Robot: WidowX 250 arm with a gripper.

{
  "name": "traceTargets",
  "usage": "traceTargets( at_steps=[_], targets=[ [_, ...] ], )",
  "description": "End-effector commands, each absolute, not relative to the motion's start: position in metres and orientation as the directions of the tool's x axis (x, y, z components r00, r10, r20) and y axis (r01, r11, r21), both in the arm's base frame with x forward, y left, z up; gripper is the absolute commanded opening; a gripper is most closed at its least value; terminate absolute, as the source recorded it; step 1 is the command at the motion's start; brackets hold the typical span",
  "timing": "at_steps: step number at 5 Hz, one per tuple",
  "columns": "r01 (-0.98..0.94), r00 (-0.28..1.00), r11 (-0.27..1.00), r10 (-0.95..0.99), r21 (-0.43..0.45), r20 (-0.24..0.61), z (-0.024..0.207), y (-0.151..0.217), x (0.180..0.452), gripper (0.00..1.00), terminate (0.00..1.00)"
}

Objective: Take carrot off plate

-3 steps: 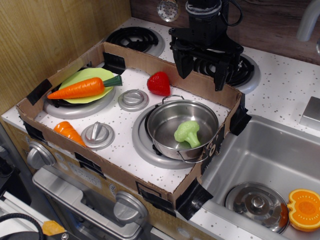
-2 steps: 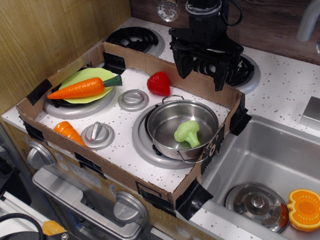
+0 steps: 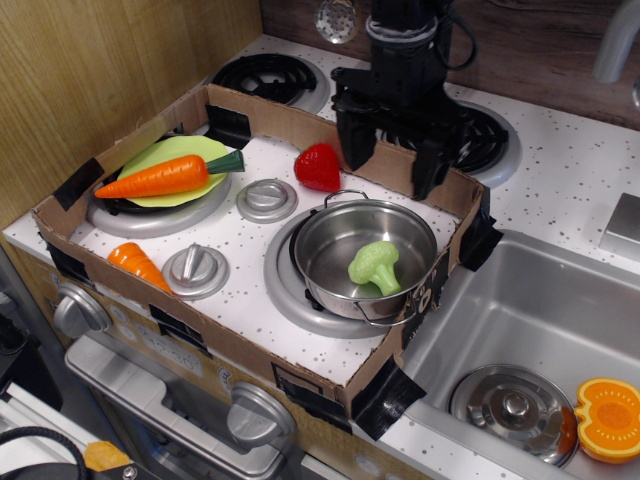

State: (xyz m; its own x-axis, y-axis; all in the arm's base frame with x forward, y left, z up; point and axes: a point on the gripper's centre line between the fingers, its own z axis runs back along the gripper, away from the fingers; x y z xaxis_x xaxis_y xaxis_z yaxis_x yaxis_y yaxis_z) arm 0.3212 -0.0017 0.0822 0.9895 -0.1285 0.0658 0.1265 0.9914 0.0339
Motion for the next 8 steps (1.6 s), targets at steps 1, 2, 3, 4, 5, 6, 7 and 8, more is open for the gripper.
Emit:
traceTargets(
  at_steps=[1, 2, 3, 4, 5, 6, 7, 8],
  targets=[
    [0.221, 0.967, 0.968, -0.233, 0.120, 0.100, 0.112, 0.024, 0.301, 1.00, 0.00],
    [0.284, 0.950, 0.943, -0.301, 0.171, 0.082, 0.118, 0.044, 0.293, 1.00, 0.00],
    [0.423, 0.890, 0.869, -0.451, 0.259, 0.061, 0.118, 0.067, 0.286, 1.00, 0.00],
    [0.498, 0.850, 0.819, -0.526, 0.284, 0.026, 0.116, 0.089, 0.282, 1.00, 0.00],
    [0.522, 0.829, 0.801, -0.557, 0.295, 0.045, 0.106, 0.113, 0.281, 1.00, 0.00],
    [0.545, 0.810, 0.788, -0.583, 0.287, 0.064, 0.094, 0.135, 0.285, 1.00, 0.00],
    [0.569, 0.789, 0.773, -0.609, 0.281, 0.082, 0.085, 0.154, 0.288, 1.00, 0.00],
    [0.601, 0.764, 0.753, -0.640, 0.269, 0.085, 0.075, 0.168, 0.295, 1.00, 0.00]
  ],
)
